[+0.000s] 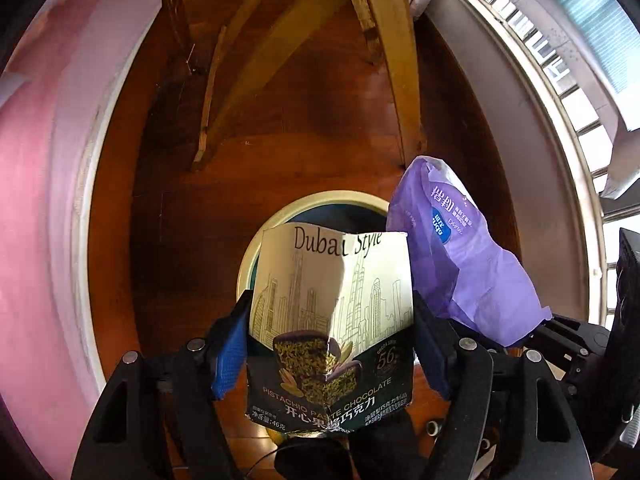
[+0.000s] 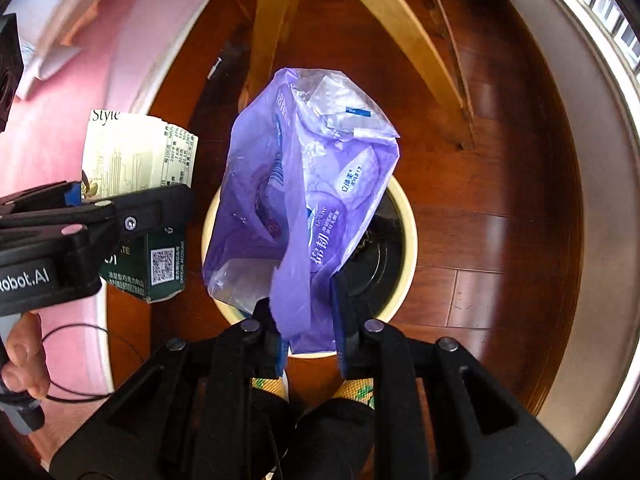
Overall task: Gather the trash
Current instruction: 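Open both tools to drop the bag and box into the bin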
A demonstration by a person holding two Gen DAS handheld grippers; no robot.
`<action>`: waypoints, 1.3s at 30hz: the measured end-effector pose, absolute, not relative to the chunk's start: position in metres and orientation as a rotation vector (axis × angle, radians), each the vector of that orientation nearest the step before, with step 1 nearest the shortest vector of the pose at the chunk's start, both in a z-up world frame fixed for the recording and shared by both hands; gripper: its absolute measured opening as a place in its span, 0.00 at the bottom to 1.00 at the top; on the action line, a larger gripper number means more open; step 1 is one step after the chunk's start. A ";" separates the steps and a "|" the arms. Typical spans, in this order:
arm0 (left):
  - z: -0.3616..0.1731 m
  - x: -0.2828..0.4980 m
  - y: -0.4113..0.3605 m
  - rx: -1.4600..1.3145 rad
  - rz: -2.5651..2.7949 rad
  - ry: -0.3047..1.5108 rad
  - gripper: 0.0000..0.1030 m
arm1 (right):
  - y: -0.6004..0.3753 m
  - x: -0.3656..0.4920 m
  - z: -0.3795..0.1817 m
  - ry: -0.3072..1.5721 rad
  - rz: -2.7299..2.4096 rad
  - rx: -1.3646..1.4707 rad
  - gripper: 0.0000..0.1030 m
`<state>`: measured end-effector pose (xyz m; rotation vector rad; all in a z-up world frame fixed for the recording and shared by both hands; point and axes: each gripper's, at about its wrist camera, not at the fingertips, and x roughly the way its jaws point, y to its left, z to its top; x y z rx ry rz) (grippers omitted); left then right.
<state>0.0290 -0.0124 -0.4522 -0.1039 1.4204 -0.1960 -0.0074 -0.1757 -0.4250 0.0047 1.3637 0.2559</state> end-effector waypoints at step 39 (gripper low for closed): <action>-0.387 0.031 0.019 -0.154 -0.211 1.353 0.99 | -0.174 -0.006 -0.396 1.347 0.129 0.040 0.64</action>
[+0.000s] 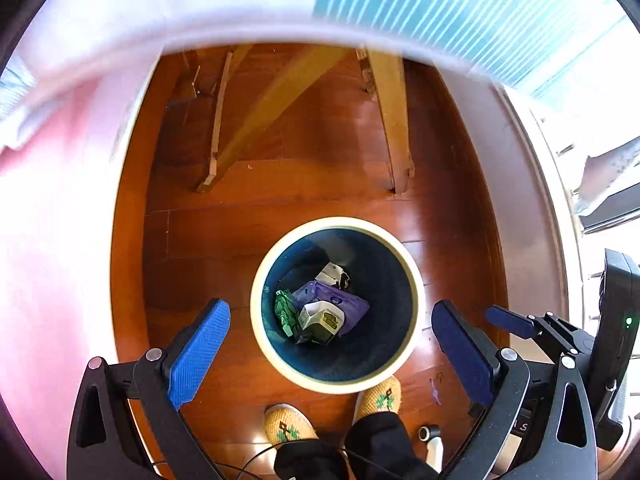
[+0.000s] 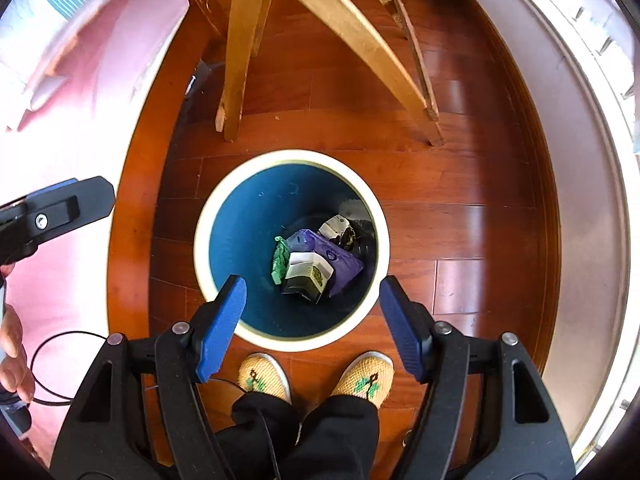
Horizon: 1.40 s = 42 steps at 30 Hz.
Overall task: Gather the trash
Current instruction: 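Open both tools to drop the bag and box into the bin, then move both open tools back toward the table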
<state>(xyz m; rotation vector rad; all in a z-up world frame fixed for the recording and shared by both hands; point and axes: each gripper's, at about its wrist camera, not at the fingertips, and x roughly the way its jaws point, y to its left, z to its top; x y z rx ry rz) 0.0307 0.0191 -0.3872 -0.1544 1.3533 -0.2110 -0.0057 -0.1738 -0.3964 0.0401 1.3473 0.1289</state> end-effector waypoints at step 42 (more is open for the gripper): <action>0.066 0.101 0.023 0.020 -0.344 0.942 0.99 | -0.181 -0.011 0.070 0.819 0.028 0.145 0.64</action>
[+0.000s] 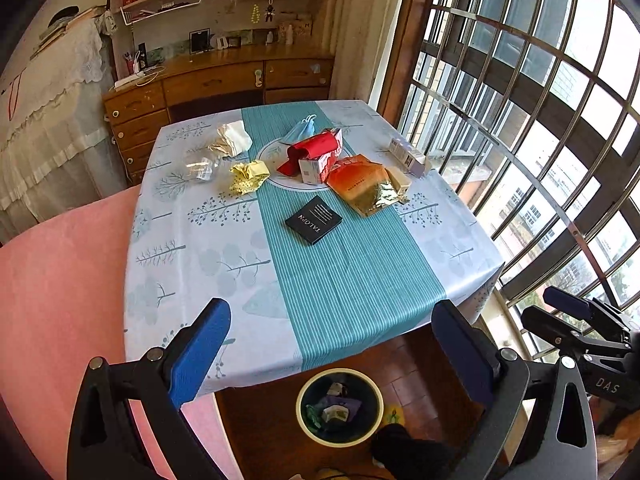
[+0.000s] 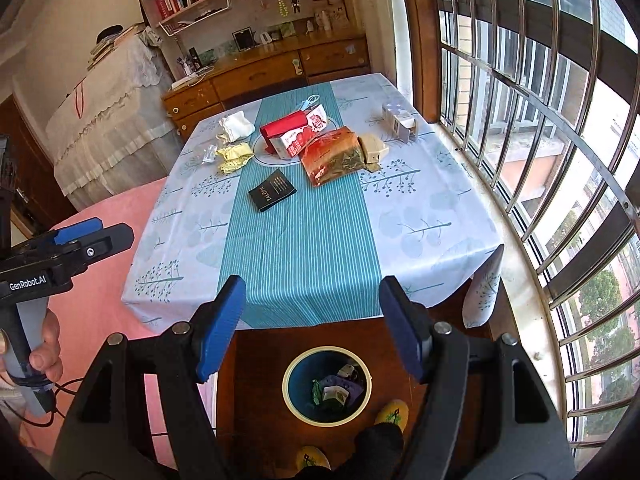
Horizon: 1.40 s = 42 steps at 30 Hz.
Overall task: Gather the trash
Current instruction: 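Move both open tools back toward the table, then grasp the black TALOPN card with the left tool while the right tool grasps the cream folded paper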
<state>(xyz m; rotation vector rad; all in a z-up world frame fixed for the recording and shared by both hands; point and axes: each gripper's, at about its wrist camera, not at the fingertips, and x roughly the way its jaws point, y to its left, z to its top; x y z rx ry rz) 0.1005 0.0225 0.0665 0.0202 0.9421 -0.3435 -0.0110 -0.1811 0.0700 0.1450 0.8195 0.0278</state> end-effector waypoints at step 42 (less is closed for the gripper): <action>-0.171 0.425 -0.086 0.152 -0.197 1.309 0.58 | -0.313 0.348 -0.059 1.082 0.282 0.087 0.64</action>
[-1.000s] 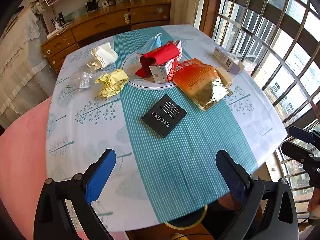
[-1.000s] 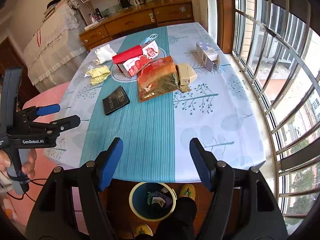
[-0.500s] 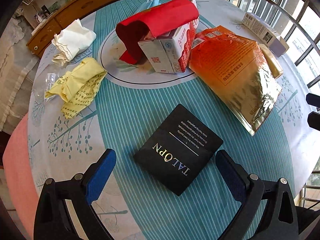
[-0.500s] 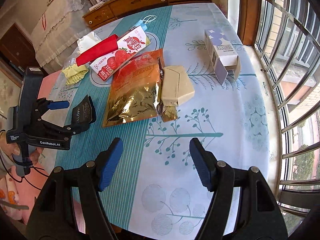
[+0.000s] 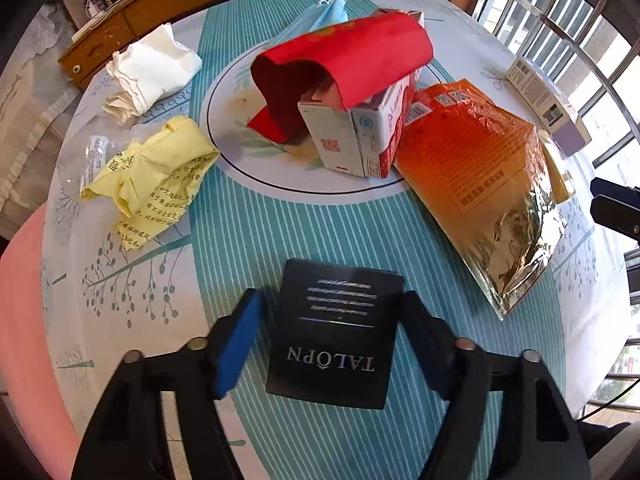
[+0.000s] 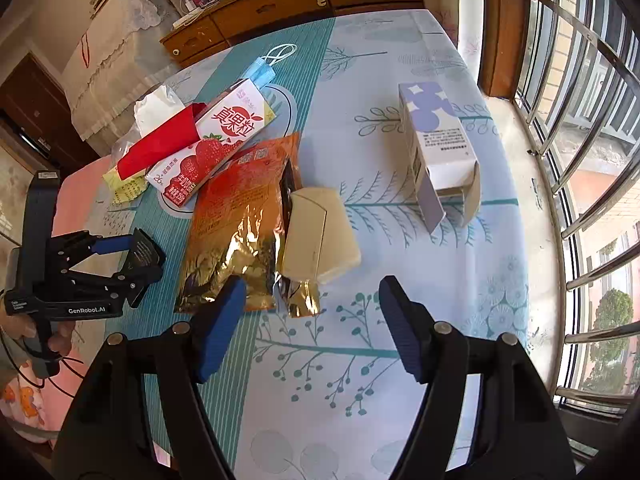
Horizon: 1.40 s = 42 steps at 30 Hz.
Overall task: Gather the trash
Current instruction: 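Grasp the black TALOPN card with the left tool while the right tool grasps the cream folded paper, then carry the card and cream paper in both tools over the blue bin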
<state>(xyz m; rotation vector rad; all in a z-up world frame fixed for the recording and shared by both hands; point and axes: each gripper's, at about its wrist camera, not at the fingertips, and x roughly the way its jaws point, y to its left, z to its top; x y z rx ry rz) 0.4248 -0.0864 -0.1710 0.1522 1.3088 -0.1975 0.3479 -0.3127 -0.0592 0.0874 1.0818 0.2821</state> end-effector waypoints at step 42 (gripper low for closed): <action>-0.151 0.380 -0.045 -0.191 -0.038 1.350 0.52 | -0.272 0.396 -0.081 1.064 1.000 -0.784 0.61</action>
